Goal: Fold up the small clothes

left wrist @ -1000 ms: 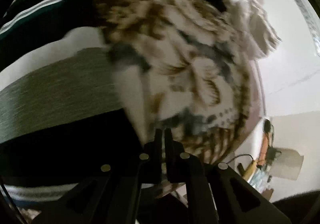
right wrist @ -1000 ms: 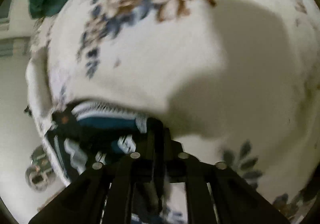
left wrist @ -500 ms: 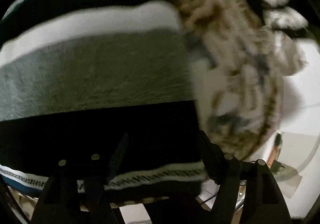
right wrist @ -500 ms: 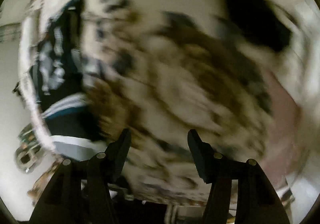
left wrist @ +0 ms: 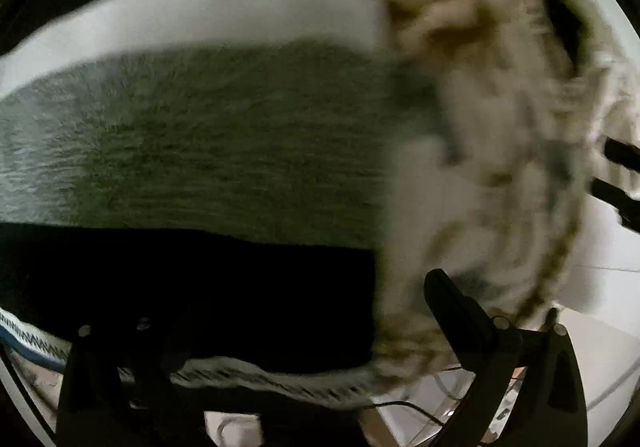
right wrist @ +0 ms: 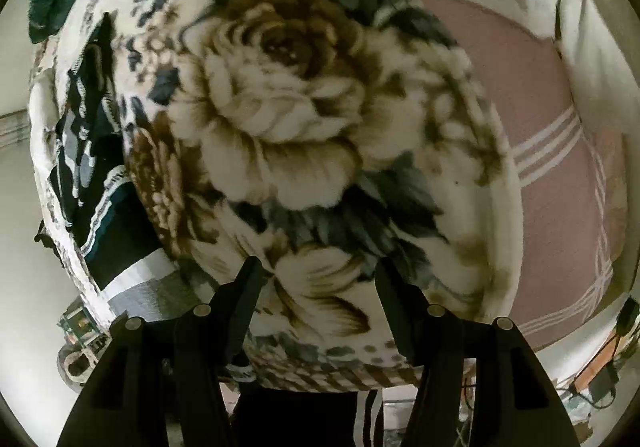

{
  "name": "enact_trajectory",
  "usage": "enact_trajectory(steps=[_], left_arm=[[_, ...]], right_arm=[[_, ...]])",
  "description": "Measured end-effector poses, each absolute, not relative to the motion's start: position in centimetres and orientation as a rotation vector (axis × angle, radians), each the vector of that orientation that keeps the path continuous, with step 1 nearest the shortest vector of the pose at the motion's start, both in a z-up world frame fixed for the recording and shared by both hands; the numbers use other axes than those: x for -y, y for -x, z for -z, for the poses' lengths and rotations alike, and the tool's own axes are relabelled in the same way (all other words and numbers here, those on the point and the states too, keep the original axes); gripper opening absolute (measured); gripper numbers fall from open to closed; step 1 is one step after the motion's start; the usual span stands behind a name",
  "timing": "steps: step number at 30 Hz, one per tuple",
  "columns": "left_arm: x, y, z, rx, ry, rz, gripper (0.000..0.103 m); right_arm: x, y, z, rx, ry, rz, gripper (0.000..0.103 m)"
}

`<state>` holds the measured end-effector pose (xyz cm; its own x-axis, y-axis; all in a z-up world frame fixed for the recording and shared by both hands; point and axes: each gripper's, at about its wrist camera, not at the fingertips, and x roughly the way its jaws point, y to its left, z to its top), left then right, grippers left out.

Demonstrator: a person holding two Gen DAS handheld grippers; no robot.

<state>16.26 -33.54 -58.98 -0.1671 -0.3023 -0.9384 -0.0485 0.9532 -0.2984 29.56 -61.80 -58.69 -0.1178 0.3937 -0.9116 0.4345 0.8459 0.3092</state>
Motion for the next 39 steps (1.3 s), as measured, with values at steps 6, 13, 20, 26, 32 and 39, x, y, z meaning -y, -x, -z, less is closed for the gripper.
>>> enact_trajectory(steps=[6, 13, 20, 26, 32, 39], left_arm=[[37.7, -12.8, 60.3, -1.774, -0.005, 0.252, 0.061], [37.0, -11.2, 56.5, -1.630, -0.023, 0.271, 0.005], [35.3, -10.7, 52.9, -1.575, 0.014, 0.313, 0.005], [34.0, -12.6, 50.8, -1.554, 0.072, 0.327, 0.004], [32.7, -12.8, 48.6, -1.508, 0.104, 0.377, 0.004], [25.9, -13.7, 45.5, -1.450, 0.300, 0.326, 0.004]], right_arm=[[60.7, -34.4, 57.5, -1.685, -0.637, -0.028, 0.061], [55.8, -48.4, 58.1, -1.571, -0.709, -0.250, 0.061], [50.4, -63.4, 64.3, -1.547, -0.912, -0.323, 0.061], [46.2, -66.9, 66.4, -1.602, -0.830, -0.289, 0.006], [45.6, -69.1, 63.5, -1.585, -0.725, -0.168, 0.005], [40.0, -70.1, 56.6, -1.574, -0.479, -0.217, 0.005]])
